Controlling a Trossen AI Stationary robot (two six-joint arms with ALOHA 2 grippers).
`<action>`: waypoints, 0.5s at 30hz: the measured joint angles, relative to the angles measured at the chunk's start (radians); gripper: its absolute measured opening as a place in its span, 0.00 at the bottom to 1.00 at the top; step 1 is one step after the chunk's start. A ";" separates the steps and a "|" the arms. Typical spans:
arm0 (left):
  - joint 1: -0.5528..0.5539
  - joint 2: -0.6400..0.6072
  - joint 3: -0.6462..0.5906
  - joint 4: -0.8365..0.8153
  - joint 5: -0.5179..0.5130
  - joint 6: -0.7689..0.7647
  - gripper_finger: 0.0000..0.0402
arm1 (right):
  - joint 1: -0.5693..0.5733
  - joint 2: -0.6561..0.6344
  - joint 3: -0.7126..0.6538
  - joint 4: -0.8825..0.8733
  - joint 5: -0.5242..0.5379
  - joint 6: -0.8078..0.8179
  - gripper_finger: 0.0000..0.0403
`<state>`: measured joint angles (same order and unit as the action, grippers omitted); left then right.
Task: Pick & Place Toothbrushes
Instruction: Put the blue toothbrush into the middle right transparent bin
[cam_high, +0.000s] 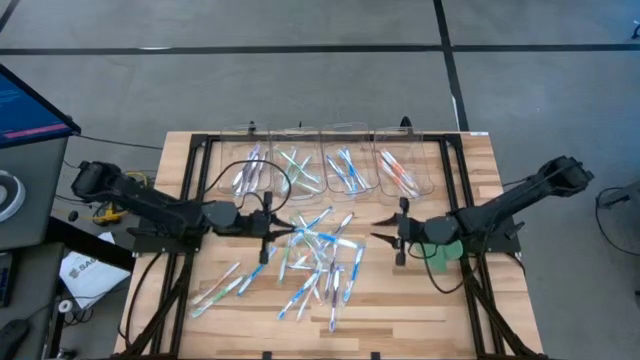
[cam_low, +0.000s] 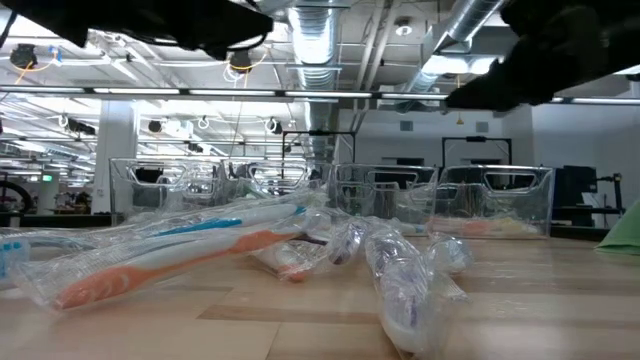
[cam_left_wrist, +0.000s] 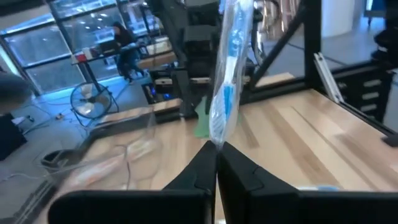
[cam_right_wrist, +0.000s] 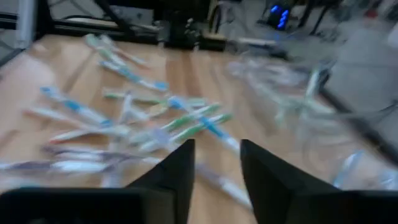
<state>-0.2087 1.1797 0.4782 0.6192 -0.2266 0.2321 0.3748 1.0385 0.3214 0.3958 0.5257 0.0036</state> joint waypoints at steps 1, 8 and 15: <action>0.015 0.013 0.000 0.022 0.015 0.000 0.00 | -0.011 0.012 0.000 0.034 0.000 -0.028 0.35; 0.121 0.071 0.000 0.126 0.169 0.000 0.00 | -0.124 0.091 0.001 0.232 -0.004 -0.185 0.56; 0.224 0.131 0.000 0.178 0.257 -0.001 0.00 | -0.257 0.188 0.001 0.366 -0.175 -0.220 0.59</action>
<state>0.0150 1.3107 0.4782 0.7972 0.0301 0.2316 0.1179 1.2270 0.3226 0.7622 0.3509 -0.2166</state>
